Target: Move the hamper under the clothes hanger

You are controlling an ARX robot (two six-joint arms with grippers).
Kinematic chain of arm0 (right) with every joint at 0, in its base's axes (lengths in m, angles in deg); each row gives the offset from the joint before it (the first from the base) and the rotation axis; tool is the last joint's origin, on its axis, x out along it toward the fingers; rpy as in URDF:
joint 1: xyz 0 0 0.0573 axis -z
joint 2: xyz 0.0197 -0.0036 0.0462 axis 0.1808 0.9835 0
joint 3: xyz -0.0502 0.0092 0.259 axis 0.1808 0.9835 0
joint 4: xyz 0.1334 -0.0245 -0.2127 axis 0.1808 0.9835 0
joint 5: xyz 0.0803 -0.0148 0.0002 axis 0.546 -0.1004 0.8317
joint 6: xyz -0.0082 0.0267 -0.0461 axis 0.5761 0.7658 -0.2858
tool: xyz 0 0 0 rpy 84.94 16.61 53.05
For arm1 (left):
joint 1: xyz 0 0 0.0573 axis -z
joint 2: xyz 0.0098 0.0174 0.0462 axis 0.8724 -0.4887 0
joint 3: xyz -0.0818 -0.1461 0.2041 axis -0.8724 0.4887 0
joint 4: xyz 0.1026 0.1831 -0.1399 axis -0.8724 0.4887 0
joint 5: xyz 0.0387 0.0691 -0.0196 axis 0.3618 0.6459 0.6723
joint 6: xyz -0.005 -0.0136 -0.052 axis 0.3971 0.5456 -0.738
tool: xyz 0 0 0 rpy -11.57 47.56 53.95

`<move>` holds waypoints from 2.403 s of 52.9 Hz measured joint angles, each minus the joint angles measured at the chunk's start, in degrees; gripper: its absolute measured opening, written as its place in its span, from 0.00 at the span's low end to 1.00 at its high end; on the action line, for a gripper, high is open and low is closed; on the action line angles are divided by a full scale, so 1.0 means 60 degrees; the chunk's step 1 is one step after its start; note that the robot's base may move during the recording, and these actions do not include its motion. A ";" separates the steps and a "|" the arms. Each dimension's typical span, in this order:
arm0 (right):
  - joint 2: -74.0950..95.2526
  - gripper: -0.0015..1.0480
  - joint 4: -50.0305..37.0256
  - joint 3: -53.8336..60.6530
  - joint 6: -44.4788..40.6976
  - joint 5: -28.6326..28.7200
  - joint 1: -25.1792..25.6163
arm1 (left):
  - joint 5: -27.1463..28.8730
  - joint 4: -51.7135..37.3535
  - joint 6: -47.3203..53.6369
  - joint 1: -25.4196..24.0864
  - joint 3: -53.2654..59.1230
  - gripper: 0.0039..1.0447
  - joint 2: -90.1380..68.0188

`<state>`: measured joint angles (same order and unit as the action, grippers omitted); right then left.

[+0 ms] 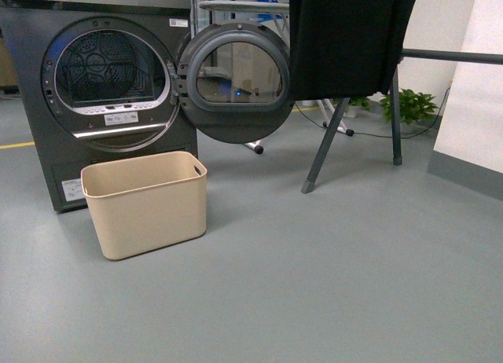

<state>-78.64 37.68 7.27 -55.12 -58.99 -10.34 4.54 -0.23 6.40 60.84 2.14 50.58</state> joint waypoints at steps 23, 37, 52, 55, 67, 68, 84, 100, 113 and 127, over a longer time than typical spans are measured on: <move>0.0011 0.92 0.0000 0.0000 -0.0004 0.0004 -0.0007 | 0.0004 0.0007 0.0004 0.0000 0.0000 0.94 -0.0007; 0.0000 0.92 -0.0007 0.0000 -0.0004 0.0011 -0.0007 | 0.0004 0.0000 0.0000 0.0000 0.0000 0.94 0.0007; 0.0000 0.92 -0.0004 0.0000 -0.0004 0.0007 -0.0007 | 0.0004 0.0000 0.0000 0.0000 0.0000 0.94 0.0004; 0.0000 0.92 0.0000 0.0000 0.0000 -0.0004 -0.0007 | 0.0000 0.0000 0.0000 0.0000 0.0000 0.94 0.0004; 0.0000 0.92 0.0000 0.0000 -0.0004 0.0004 -0.0007 | 0.0007 0.0000 0.0000 0.0000 0.0000 0.94 0.0000; 0.0000 0.92 0.0000 0.0000 -0.0004 0.0004 -0.0007 | 0.0004 0.0000 0.0000 0.0000 0.0000 0.94 0.0000; 0.0000 0.92 0.0000 0.0000 -0.0004 0.0004 -0.0007 | 0.0000 0.0000 0.0000 0.0000 0.0000 0.94 0.0000; 0.0000 0.92 0.0004 0.0000 -0.0004 0.0007 -0.0007 | 0.0007 0.0000 0.0000 0.0000 0.0000 0.94 -0.0004; 0.0004 0.92 0.0000 0.0000 0.0000 0.0000 -0.0007 | -0.0004 0.0004 0.0000 0.0000 0.0000 0.94 0.0000; 0.0004 0.92 0.0004 0.0000 -0.0004 0.0007 -0.0007 | 0.0000 0.0007 0.0000 0.0000 0.0000 0.94 -0.0022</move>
<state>-78.62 37.70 7.27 -55.15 -58.94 -10.38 4.54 -0.18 6.40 60.84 2.14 50.45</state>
